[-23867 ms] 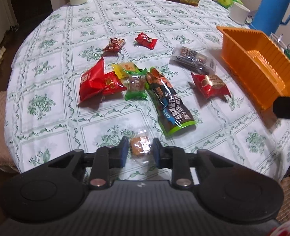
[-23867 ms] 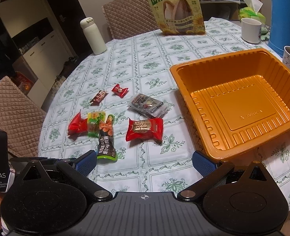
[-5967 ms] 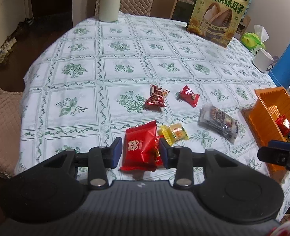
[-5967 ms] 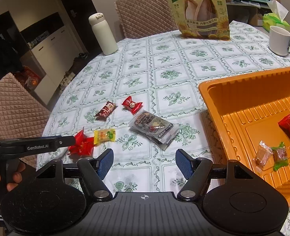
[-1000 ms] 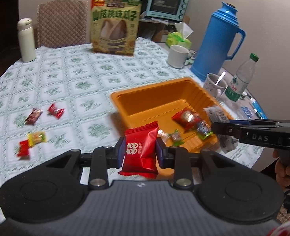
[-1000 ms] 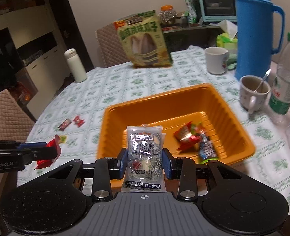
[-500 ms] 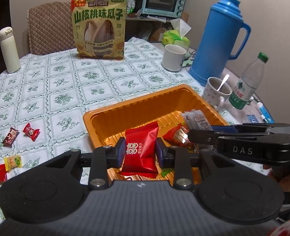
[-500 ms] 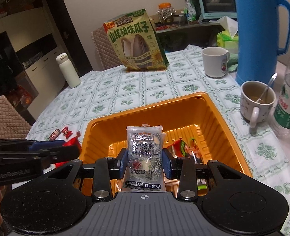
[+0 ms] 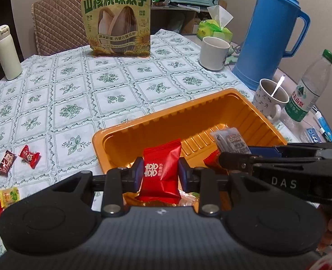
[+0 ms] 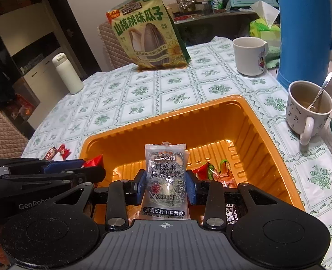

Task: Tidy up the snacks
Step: 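Carry the red packet and clear-wrapped cake over the orange tray, then open both tools to drop the snacks into the tray, then move both open tools back toward the remaining candies on the table, then grasp the small red candy with the left tool while the right tool grasps the yellow candy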

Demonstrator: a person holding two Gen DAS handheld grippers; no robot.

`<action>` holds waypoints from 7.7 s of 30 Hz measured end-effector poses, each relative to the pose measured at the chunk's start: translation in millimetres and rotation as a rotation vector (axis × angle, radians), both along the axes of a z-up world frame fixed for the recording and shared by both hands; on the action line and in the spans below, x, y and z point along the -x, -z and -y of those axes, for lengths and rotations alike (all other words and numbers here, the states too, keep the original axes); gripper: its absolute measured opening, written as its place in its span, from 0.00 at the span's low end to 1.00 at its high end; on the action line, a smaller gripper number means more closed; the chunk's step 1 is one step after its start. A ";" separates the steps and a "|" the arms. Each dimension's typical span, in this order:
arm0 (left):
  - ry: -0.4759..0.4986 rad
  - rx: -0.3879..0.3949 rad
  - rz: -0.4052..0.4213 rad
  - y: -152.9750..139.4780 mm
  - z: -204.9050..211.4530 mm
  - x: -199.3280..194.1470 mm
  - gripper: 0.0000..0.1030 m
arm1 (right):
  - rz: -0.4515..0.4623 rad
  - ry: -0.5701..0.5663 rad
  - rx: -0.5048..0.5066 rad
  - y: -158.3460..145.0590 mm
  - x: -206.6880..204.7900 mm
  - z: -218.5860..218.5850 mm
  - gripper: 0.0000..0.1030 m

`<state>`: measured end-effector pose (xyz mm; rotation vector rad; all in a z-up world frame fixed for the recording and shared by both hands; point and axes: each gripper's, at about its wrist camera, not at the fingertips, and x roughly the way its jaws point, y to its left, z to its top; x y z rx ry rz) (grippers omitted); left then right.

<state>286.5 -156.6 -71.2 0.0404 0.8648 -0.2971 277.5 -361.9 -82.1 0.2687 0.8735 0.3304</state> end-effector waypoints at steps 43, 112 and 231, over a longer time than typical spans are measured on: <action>0.007 0.053 0.004 -12.4 -18.8 15.5 0.36 | 0.038 0.059 -0.021 -8.7 -3.4 -2.7 0.58; -0.254 0.041 -0.049 -4.7 -282.8 138.4 0.57 | -0.082 -0.117 -0.012 -23.3 106.9 -199.2 0.84; -0.314 0.008 -0.005 21.7 -358.7 56.8 0.20 | 0.105 -0.492 0.178 34.6 -3.6 -355.8 0.22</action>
